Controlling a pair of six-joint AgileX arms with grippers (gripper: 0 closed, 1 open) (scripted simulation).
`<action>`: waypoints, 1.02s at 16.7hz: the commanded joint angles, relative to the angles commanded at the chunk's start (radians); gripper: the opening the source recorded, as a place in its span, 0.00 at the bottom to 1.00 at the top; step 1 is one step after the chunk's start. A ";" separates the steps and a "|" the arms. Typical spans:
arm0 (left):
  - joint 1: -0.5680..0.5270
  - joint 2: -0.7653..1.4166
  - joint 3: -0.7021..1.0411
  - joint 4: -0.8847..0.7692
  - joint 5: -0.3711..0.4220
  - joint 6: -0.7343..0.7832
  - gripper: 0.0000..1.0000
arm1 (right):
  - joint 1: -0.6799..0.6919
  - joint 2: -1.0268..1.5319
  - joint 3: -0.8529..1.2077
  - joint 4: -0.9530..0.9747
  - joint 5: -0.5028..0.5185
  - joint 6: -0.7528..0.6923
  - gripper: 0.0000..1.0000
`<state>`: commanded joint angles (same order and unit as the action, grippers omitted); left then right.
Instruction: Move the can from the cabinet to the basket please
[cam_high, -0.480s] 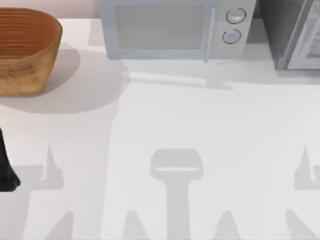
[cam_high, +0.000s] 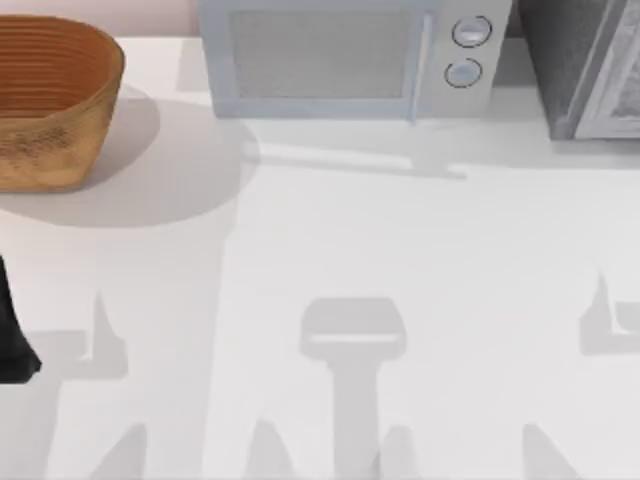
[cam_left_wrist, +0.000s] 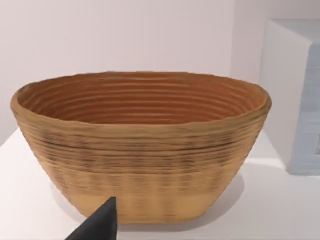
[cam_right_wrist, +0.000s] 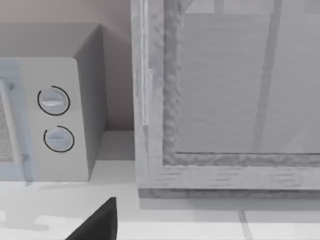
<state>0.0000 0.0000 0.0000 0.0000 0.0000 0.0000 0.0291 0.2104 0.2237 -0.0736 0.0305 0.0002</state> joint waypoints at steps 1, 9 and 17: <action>0.000 0.000 0.000 0.000 0.000 0.000 1.00 | 0.008 0.062 0.074 -0.020 0.009 0.001 1.00; 0.000 0.000 0.000 0.000 0.000 0.000 1.00 | 0.086 0.615 0.869 -0.182 0.093 0.013 1.00; 0.000 0.000 0.000 0.000 0.000 0.000 1.00 | 0.147 1.048 1.447 -0.319 0.157 0.016 1.00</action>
<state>0.0000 0.0000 0.0000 0.0000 0.0000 0.0000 0.1758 1.2585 1.6709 -0.3931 0.1874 0.0166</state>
